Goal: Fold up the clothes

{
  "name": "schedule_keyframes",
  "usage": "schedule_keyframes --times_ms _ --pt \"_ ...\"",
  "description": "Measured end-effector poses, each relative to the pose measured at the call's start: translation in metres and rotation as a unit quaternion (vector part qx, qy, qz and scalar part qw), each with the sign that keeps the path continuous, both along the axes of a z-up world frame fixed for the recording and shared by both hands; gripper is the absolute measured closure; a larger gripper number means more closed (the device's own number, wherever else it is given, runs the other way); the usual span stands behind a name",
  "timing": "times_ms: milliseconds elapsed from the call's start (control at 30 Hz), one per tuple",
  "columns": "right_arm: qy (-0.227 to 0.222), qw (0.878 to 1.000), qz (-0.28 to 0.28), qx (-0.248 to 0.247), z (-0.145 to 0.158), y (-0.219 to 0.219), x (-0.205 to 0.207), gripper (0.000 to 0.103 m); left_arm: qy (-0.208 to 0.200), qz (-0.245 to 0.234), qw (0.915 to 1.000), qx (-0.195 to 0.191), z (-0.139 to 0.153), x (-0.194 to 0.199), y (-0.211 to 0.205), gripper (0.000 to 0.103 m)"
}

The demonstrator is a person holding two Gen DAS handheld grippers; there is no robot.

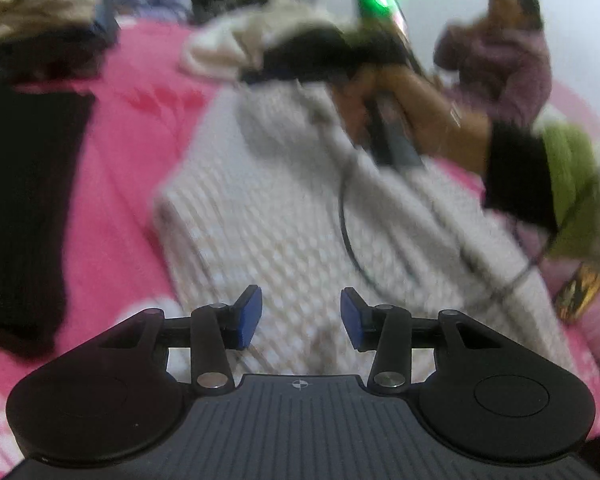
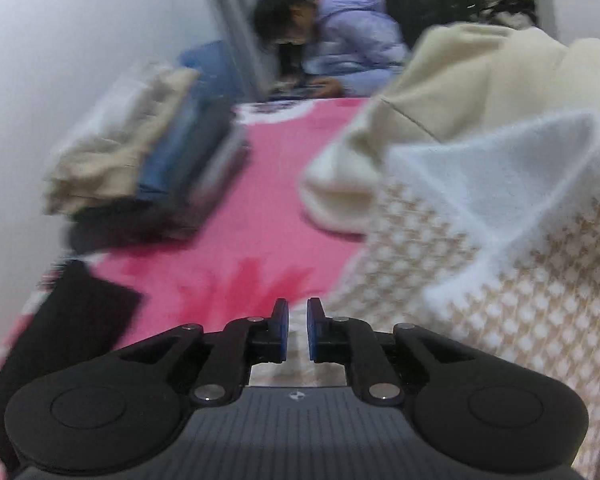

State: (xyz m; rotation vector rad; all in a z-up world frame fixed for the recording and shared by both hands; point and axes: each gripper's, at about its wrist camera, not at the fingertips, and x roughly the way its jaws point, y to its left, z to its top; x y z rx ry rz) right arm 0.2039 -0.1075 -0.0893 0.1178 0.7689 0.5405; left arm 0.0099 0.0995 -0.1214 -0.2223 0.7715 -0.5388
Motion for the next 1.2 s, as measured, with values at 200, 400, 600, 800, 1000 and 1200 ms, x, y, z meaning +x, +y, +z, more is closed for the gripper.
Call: schedule_keyframes --times_ms 200,400,600,800,1000,1200 --pt "0.022 0.997 0.069 -0.007 0.008 -0.002 -0.053 0.092 0.003 0.066 0.997 -0.041 0.005 0.037 0.034 0.059" --pt "0.051 0.988 0.125 -0.07 -0.016 0.019 -0.077 0.095 0.073 0.051 0.996 0.006 -0.027 0.063 0.026 0.06" --pt "0.069 0.989 0.121 -0.041 -0.011 0.014 -0.08 0.094 0.061 0.09 0.9917 -0.069 -0.008 0.061 0.054 0.056" --pt "0.077 0.988 0.125 -0.04 -0.02 0.017 -0.083 0.093 0.127 0.062 0.9829 -0.118 -0.024 0.117 0.072 0.048" --pt "0.08 0.988 0.126 -0.032 -0.024 0.015 -0.078 0.093 0.201 -0.023 0.9687 -0.145 -0.049 0.159 0.06 0.049" --pt "0.056 0.988 0.141 -0.033 -0.019 0.021 -0.086 0.093 0.246 -0.013 0.9249 -0.289 -0.06 0.147 0.08 0.059"
